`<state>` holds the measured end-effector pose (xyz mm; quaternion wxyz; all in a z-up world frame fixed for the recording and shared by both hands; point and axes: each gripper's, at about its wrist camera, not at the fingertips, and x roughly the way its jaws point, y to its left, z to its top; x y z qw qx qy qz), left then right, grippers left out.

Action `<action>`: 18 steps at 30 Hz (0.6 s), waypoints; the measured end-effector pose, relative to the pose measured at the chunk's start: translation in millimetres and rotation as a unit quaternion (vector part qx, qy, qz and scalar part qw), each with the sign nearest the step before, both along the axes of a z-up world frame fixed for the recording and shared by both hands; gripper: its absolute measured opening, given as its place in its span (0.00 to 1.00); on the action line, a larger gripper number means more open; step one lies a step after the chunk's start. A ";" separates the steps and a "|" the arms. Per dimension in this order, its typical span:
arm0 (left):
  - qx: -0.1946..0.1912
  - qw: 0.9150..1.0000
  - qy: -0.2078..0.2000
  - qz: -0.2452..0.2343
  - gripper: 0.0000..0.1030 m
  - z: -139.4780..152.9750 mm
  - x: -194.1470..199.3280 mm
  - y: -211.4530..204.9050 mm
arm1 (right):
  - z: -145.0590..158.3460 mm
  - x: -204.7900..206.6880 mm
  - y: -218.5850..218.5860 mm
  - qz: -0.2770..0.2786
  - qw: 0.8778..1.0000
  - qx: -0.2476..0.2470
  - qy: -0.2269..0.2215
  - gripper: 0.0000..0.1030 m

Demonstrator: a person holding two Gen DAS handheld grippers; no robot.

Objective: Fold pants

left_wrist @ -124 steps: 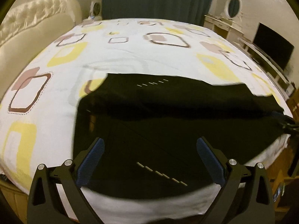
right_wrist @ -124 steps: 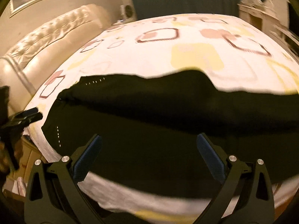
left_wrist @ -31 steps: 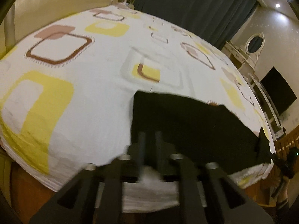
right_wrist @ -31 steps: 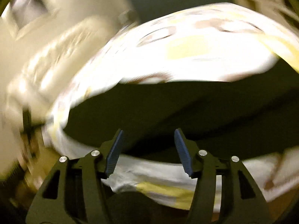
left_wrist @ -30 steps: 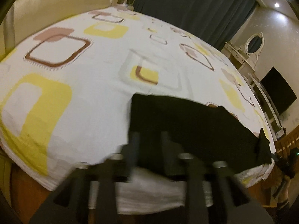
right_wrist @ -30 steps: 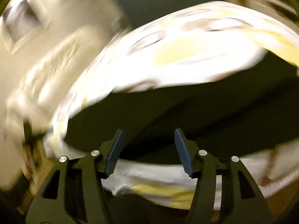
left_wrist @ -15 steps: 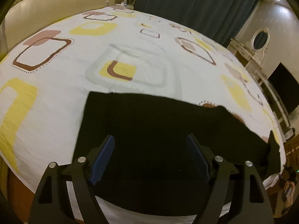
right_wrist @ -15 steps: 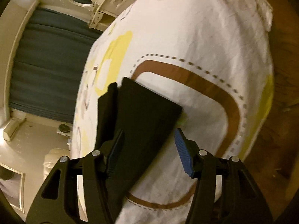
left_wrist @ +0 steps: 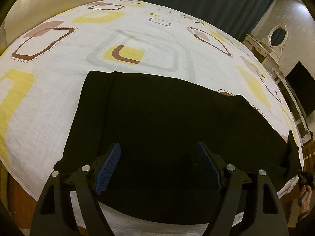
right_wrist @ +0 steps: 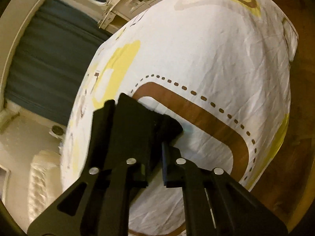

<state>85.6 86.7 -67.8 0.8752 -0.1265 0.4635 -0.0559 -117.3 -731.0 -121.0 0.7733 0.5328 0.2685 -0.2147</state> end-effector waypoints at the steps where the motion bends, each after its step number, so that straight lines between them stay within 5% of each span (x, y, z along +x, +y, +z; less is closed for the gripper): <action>1: -0.001 1.000 0.000 0.000 0.76 0.4 0.3 0.1 | 9.3 -1.3 2.0 -0.008 1.000 -0.011 0.010 0.14; 4: 0.000 1.000 0.000 0.002 0.76 0.9 1.4 -0.1 | 54.2 18.3 25.5 -0.020 0.993 -0.104 0.054 0.29; 7: 0.002 1.000 0.000 0.001 0.77 1.7 2.5 -1.8 | 93.1 62.1 52.5 0.003 0.985 -0.166 0.044 0.43; 13: 0.020 1.000 0.000 -0.010 0.78 -0.3 1.8 -6.2 | 106.7 180.3 88.1 0.072 0.977 -0.189 0.060 0.44; 18: 0.026 0.999 0.000 -0.019 0.78 -1.3 -0.2 -8.2 | 98.2 179.5 74.4 0.040 0.984 -0.161 0.069 0.44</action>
